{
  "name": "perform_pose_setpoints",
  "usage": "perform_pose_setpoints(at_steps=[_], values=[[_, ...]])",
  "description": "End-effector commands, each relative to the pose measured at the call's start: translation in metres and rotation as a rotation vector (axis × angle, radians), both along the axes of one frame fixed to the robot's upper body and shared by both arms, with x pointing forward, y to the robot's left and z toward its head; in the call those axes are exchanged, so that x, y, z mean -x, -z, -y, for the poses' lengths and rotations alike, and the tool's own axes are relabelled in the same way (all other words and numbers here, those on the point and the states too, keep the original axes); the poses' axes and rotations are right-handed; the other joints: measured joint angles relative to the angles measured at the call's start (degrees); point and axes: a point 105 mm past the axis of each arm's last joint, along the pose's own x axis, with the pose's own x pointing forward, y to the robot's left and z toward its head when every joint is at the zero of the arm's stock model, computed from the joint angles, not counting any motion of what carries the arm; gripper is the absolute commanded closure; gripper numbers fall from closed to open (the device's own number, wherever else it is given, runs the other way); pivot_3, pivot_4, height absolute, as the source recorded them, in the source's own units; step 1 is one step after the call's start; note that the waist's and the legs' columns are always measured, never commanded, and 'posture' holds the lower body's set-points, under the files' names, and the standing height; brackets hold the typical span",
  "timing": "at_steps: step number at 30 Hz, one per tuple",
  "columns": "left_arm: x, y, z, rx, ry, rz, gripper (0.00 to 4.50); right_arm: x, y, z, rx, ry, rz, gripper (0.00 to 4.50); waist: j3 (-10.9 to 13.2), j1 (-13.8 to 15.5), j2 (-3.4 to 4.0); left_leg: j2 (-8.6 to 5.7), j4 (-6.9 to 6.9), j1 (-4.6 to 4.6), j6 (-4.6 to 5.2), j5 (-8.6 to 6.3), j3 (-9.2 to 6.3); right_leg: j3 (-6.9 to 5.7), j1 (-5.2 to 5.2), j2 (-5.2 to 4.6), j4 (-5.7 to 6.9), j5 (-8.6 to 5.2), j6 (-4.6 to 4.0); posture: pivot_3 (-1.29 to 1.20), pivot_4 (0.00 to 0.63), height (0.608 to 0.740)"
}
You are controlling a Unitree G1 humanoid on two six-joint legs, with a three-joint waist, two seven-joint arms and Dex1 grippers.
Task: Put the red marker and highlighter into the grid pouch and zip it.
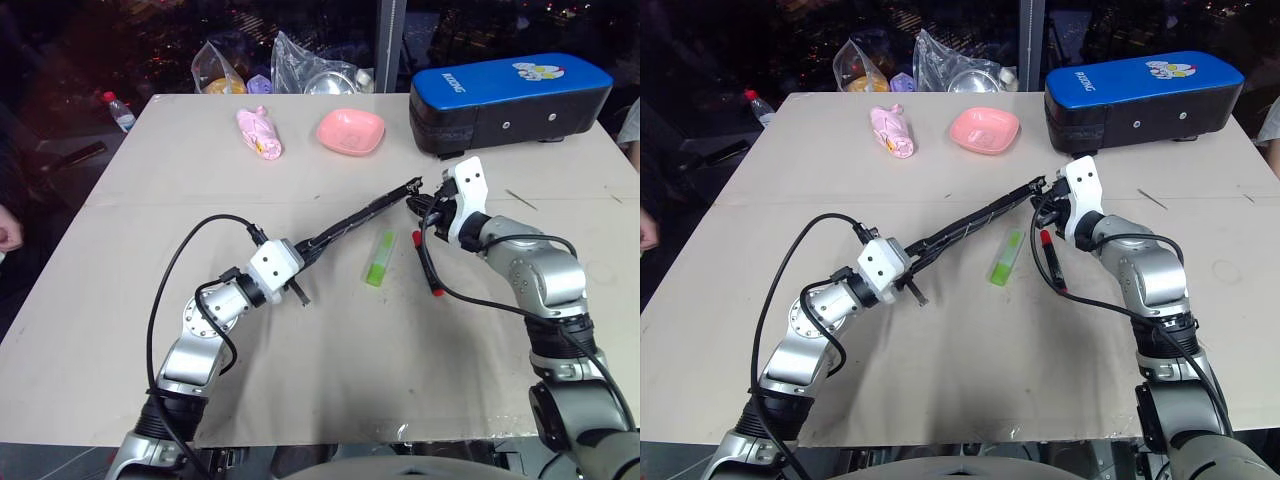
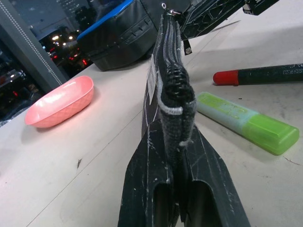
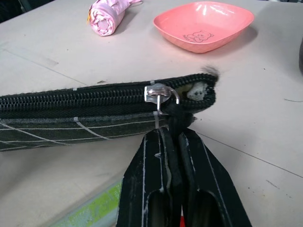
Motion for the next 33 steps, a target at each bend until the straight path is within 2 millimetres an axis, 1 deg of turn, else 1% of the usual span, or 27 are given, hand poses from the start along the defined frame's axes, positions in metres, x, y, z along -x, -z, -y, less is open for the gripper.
perform_pose_setpoints(at_steps=[1,4,7,10,17,22,24,28,30,33], values=[[0.003,-0.004,0.002,0.008,0.01,0.028,4.5,0.007,-0.017,-0.011,0.07,-0.08,0.083,4.47,0.0,0.0,0.0,0.0,0.0,0.0,0.0,0.0,0.01,0.0,0.0,-0.01,-0.01,0.0,0.0,0.0,0.15,0.726],[0.004,-0.002,0.004,0.011,0.016,0.022,4.5,0.014,-0.016,-0.017,0.125,-0.134,0.093,4.47,0.01,0.01,0.02,0.0,0.0,-0.01,0.0,0.0,0.01,0.0,-0.01,-0.02,-0.02,0.0,0.0,0.0,0.15,0.726],[0.011,0.005,0.005,-0.003,0.036,0.002,4.5,0.022,-0.013,-0.024,0.195,-0.203,0.095,4.47,0.01,-0.05,0.02,0.02,-0.01,-0.01,0.0,0.0,0.0,-0.01,-0.01,-0.02,-0.03,-0.01,-0.01,0.0,0.15,0.726],[0.012,0.005,0.006,-0.005,0.039,0.001,4.5,0.027,-0.013,-0.028,0.241,-0.247,0.101,4.47,0.03,-0.01,0.01,0.02,-0.03,-0.02,0.0,0.0,0.0,-0.01,-0.01,-0.04,-0.06,-0.08,-0.13,0.0,0.15,0.726],[0.007,0.005,0.008,0.003,0.017,0.008,4.5,0.041,-0.02,-0.043,0.248,-0.334,0.107,4.47,0.03,0.06,0.01,0.03,-0.02,-0.07,0.0,0.0,-0.03,-0.04,-0.04,-0.26,-0.08,-0.12,-0.2,0.0,0.15,0.726],[0.006,0.003,0.009,0.026,-0.009,0.02,4.5,0.049,-0.022,-0.048,0.263,-0.382,0.098,4.47,0.03,0.06,0.01,0.02,-0.01,-0.15,0.0,-0.01,-0.07,-0.08,-0.1,-0.29,-0.09,-0.06,-0.11,0.0,0.15,0.726],[0.003,-0.004,0.008,0.051,-0.033,0.047,4.5,0.05,-0.021,-0.048,0.265,-0.388,0.091,4.47,0.03,0.07,0.01,0.02,-0.01,-0.17,0.0,-0.01,-0.09,-0.1,-0.1,-0.3,-0.1,-0.05,-0.08,0.0,0.15,0.726],[-0.001,-0.019,0.0,0.099,-0.092,0.103,4.5,0.042,-0.02,-0.037,0.28,-0.34,0.084,4.47,0.03,0.14,0.0,0.0,0.02,-0.24,0.0,0.0,-0.14,-0.17,-0.12,-0.34,-0.1,-0.04,-0.07,0.0,0.15,0.726],[-0.002,-0.019,-0.002,0.094,-0.107,0.11,4.5,0.04,-0.021,-0.035,0.285,-0.333,0.09,4.47,0.03,0.11,0.0,-0.01,0.02,-0.25,0.0,0.0,-0.15,-0.17,-0.12,-0.35,-0.12,-0.03,-0.05,0.0,0.15,0.726],[-0.003,-0.016,-0.001,0.091,-0.11,0.107,4.5,0.042,-0.025,-0.04,0.281,-0.353,0.102,4.47,0.03,0.08,0.0,-0.02,0.01,-0.28,0.0,0.0,-0.15,-0.18,-0.15,-0.34,-0.12,0.0,0.0,0.0,0.15,0.726]])
